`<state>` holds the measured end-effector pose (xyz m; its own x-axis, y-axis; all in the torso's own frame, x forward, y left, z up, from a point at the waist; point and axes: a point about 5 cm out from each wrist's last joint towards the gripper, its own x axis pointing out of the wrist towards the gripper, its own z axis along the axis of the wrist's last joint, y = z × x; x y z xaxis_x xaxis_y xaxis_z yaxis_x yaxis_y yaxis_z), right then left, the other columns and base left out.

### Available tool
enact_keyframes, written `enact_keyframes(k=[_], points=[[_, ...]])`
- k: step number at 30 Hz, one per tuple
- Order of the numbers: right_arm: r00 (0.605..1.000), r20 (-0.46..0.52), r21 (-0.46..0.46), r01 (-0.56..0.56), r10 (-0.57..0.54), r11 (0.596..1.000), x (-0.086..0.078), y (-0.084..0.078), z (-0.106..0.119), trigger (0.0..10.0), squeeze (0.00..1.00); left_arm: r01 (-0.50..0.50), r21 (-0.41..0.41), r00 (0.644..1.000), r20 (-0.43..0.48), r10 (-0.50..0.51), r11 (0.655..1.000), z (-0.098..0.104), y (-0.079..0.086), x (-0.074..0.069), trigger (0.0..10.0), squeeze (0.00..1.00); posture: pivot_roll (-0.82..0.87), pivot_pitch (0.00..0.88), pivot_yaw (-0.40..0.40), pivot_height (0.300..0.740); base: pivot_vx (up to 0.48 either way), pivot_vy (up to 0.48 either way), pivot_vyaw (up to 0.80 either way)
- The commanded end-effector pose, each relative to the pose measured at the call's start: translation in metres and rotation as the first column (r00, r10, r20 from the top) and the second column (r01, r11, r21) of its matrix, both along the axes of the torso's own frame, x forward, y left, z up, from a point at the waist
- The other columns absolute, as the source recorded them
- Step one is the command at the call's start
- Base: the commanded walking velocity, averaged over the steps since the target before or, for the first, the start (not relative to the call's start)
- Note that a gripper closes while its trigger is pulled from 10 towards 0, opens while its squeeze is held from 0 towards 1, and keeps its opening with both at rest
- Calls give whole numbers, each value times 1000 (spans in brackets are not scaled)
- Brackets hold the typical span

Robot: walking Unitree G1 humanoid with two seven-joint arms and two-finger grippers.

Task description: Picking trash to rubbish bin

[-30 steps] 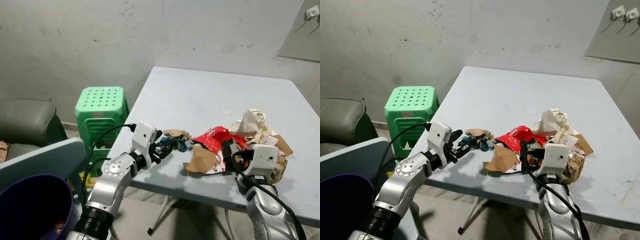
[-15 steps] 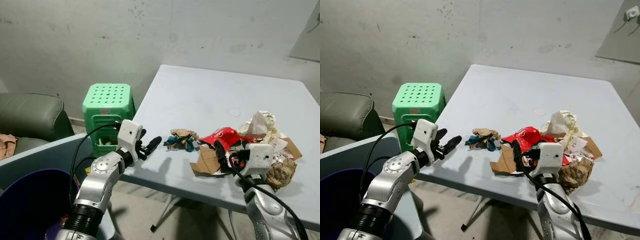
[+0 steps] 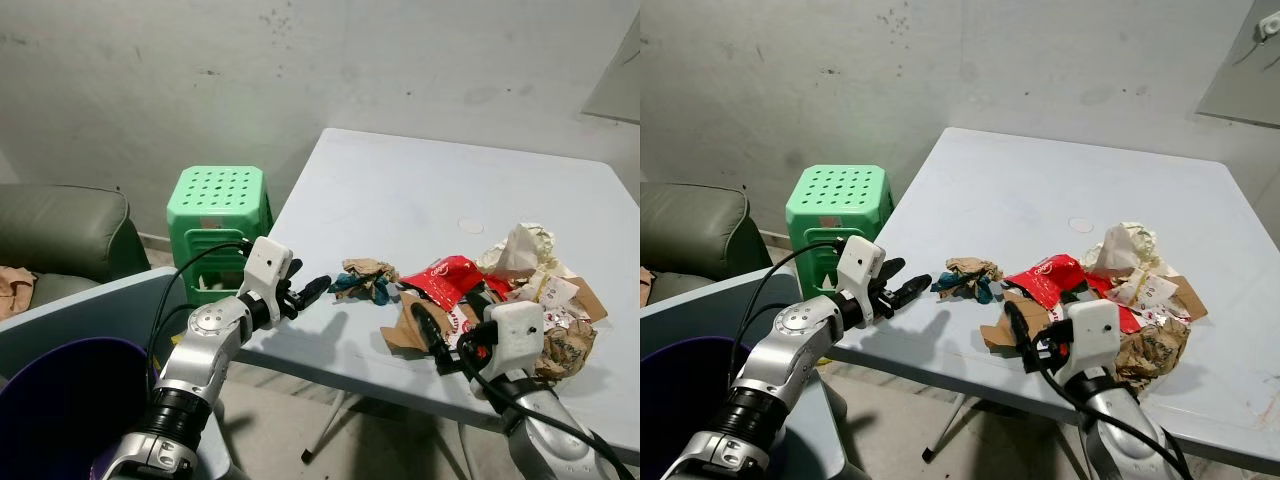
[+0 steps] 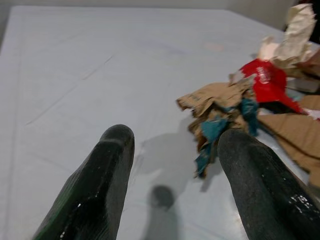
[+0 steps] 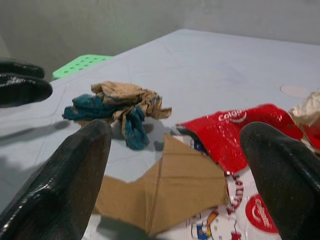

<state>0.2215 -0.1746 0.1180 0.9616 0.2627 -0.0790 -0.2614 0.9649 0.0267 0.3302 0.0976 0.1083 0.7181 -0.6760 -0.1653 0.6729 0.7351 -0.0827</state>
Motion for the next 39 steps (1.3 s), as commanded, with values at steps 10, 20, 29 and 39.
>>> enact_keyframes(k=[10,20,29,39], points=[[999,-3,-1,-38,38,999,-5,6,10,10000,0,108,-19,993,44,-107,994,10,-17,10,10000,0,-194,29,-24,740,0,0,0],[996,1,2,-85,85,996,-7,17,19,10000,0,125,-1,992,-14,-125,992,2,-23,17,10000,0,-206,41,-18,740,0,0,0],[996,-15,-3,-82,82,997,-9,19,20,10000,0,189,-14,981,-39,-190,982,-6,-29,13,3020,0,-219,41,-8,740,0,0,0],[997,-26,-7,-77,77,997,-11,19,19,10000,0,228,-20,973,-35,-228,974,-7,-30,12,0,0,-221,33,1,740,0,0,0]])
